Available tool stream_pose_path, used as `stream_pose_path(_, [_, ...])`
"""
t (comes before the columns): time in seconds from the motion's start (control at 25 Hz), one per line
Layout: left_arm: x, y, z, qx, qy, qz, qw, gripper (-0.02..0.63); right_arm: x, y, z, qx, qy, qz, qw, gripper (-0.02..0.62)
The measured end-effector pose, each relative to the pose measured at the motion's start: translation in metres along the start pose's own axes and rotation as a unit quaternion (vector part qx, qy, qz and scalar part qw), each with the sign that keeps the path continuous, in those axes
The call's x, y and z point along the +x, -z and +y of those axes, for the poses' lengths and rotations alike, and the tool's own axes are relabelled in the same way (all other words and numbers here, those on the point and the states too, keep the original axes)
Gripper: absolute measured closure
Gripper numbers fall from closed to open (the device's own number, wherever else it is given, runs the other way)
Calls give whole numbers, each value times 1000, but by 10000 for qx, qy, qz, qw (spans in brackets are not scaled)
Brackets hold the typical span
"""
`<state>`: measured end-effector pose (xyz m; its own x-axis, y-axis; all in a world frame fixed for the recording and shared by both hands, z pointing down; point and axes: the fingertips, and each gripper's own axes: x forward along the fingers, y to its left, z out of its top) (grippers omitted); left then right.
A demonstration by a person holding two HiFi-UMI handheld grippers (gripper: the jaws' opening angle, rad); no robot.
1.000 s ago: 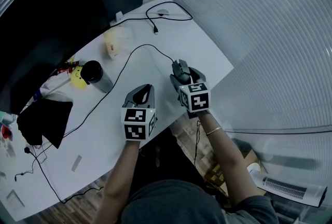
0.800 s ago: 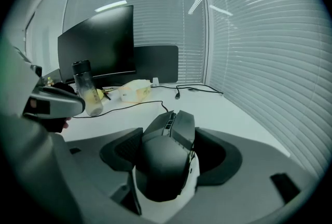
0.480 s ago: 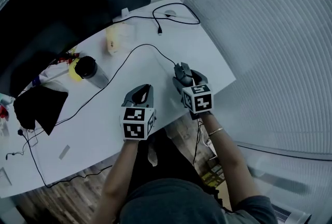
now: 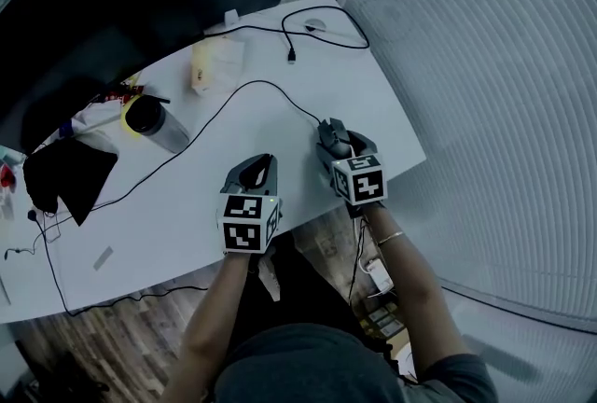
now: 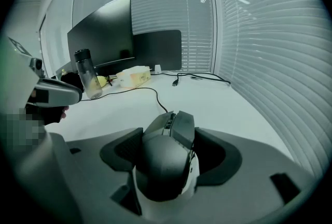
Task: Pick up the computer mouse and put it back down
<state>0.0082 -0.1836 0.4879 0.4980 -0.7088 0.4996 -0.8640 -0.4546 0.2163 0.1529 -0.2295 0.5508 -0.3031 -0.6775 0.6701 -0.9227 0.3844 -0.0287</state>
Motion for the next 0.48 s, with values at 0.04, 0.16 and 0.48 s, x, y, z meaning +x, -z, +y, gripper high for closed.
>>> stream_pose_path(0.04, [1,0,0,-9,-28,8,10000,574,1,1,-2,-18,-22,17,10000,284])
stream_pose_path(0.16, [2,0,1,-49,-108,6,9999,574,5,2,-6,-84,-73,56,9999,284])
stream_pose_path(0.48, [8,6,1,-121,-228,58,9997,574,12,6,-13,-69,-154,89,9998,291])
